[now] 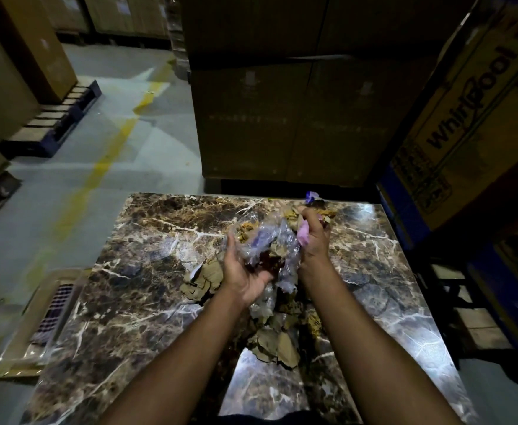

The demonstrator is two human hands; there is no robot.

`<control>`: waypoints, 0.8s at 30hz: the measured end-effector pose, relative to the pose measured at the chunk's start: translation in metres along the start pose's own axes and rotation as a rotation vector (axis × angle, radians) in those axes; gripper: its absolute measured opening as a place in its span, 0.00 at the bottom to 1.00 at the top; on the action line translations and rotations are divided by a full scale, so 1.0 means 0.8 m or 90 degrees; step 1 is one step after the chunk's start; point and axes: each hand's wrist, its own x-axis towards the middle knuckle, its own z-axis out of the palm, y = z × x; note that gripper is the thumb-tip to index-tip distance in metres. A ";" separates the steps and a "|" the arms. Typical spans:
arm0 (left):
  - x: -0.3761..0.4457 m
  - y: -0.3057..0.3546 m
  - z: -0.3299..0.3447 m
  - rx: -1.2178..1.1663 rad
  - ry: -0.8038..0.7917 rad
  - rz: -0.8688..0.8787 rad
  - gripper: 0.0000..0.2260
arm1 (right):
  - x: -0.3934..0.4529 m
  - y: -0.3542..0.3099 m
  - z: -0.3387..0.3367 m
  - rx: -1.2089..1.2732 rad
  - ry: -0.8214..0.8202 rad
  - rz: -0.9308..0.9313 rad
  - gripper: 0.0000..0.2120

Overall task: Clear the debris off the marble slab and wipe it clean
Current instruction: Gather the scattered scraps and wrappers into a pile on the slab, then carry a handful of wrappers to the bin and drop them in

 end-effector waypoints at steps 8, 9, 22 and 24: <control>-0.009 -0.003 0.032 0.075 -0.044 0.120 0.26 | -0.063 0.005 0.000 -0.079 0.040 -0.118 0.21; -0.011 -0.007 0.038 0.087 -0.051 0.133 0.23 | -0.065 0.006 -0.001 -0.101 0.030 -0.168 0.21; -0.012 -0.049 0.062 0.177 0.039 0.287 0.25 | -0.091 0.018 -0.030 -0.355 -0.222 -0.340 0.13; -0.012 -0.054 0.060 0.134 0.080 0.283 0.38 | -0.090 0.022 -0.034 -0.292 -0.251 -0.224 0.14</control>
